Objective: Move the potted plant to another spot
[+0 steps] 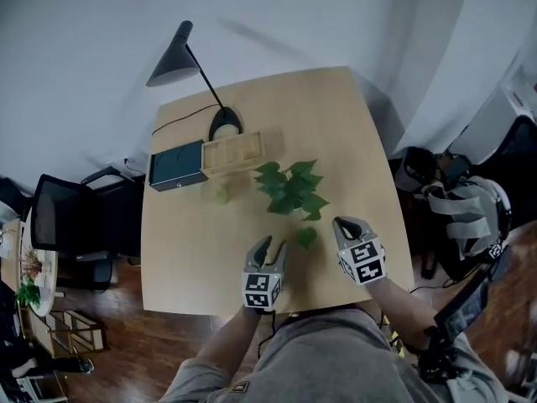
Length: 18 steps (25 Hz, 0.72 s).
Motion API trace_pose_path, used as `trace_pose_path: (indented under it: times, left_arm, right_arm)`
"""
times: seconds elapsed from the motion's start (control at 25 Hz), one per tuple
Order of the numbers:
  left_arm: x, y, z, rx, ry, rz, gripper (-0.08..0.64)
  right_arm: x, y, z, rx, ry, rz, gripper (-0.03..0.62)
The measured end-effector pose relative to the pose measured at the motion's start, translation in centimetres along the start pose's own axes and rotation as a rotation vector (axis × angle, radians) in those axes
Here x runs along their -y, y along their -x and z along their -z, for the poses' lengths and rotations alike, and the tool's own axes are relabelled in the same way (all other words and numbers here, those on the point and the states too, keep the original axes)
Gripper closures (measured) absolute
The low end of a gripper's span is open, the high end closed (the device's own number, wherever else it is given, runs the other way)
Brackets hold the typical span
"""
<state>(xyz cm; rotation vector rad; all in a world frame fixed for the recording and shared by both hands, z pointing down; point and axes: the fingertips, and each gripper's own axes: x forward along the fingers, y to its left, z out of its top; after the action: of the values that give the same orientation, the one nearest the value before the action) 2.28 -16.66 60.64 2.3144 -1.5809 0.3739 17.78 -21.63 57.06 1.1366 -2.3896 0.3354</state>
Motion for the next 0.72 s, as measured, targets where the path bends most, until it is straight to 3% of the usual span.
trace_pose_path:
  times: [0.2, 0.48, 0.72]
  left_arm:
    - [1.8, 4.3, -1.6, 0.049, 0.034, 0.028, 0.547]
    - [5.4, 9.5, -2.7, 0.088, 0.026, 0.119, 0.555]
    - [7.7, 12.7, -1.1, 0.077, 0.043, 0.157, 0.555]
  right_arm:
    - [-2.4, 2.9, 0.1, 0.010, 0.011, 0.025, 0.588]
    - [-7.1, 7.3, 2.3, -0.006, 0.006, 0.023, 0.588]
    - [-10.7, 11.0, 4.9, -0.029, 0.011, 0.014, 0.588]
